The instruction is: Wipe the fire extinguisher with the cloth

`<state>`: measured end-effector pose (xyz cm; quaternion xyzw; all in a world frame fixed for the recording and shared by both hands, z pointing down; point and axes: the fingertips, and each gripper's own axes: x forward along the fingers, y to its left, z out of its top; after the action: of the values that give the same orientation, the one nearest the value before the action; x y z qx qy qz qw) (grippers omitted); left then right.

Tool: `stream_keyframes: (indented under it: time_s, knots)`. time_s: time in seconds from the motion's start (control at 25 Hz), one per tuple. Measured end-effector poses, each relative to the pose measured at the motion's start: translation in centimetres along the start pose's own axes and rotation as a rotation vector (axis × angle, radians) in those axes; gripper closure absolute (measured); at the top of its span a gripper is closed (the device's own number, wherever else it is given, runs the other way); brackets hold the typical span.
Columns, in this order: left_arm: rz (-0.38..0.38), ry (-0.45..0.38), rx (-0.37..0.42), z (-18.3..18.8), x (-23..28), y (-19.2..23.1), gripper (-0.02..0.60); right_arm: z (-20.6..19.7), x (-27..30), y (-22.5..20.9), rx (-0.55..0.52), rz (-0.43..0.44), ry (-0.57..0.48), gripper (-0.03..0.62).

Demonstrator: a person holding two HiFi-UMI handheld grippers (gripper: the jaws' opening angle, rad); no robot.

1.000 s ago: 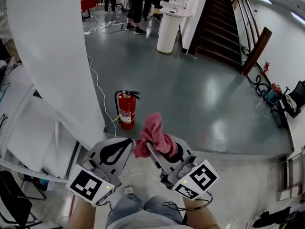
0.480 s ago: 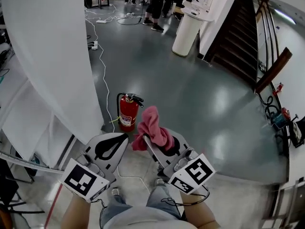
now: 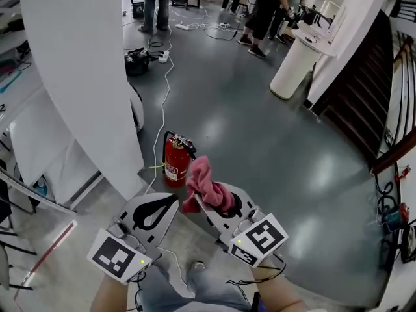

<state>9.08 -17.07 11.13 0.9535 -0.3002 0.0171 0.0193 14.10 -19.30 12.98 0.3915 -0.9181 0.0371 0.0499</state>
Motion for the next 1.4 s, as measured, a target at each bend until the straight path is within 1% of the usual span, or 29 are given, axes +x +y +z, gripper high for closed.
stream_keyframes:
  time_s: [0.08,0.2,0.44,0.56,0.68,0.84,0.96,1.08,1.16,1.24,1.32,1.4]
  knots:
    - [0.016,0.010,-0.002,-2.0,1.0,0.4,0.572,-2.2,0.7,-1.2,-0.002,0.005,0.008,0.480]
    - [0.005,0.018,-0.001,-5.4,2.1,1.2,0.572,-6.2,2.3,-2.4,-0.001,0.005,0.008,0.480]
    - [-0.030,-0.012,-0.017,-13.7,4.8,6.0,0.572,-15.8,7.1,-4.5,-0.024,-0.010,-0.016,0.480]
    - [-0.051,-0.012,0.015,-18.6,6.6,7.6,0.572,-21.0,9.1,-6.5,-0.050,-0.025,-0.020,0.480]
    - [-0.065,-0.017,0.061,-23.6,8.2,9.0,0.572,-25.6,11.1,-8.4,-0.087,-0.045,-0.040,0.480]
    - [-0.072,-0.040,0.065,-30.0,9.4,10.8,0.572,-31.1,13.8,-10.0,-0.154,-0.059,-0.075,0.480]
    - [-0.065,-0.050,0.073,-34.7,9.6,11.1,0.572,-34.7,15.4,-10.6,-0.238,-0.069,-0.097,0.481]
    - [-0.046,-0.061,0.089,-37.7,9.7,10.7,0.572,-36.0,16.5,-11.8,-0.374,-0.117,-0.099,0.480]
    - [-0.039,-0.058,0.097,-38.9,9.6,10.1,0.572,-35.0,17.1,-12.8,-0.490,-0.180,-0.109,0.480]
    - [-0.034,-0.055,0.096,-39.3,9.3,9.8,0.572,-32.6,17.6,-13.8,-0.609,-0.253,-0.128,0.481]
    - [-0.033,-0.064,0.091,-38.9,9.1,9.7,0.572,-30.7,18.5,-14.6,-0.732,-0.320,-0.123,0.480]
    - [-0.029,-0.077,0.092,-38.3,8.9,9.6,0.572,-30.2,19.2,-14.9,-0.840,-0.377,-0.145,0.480]
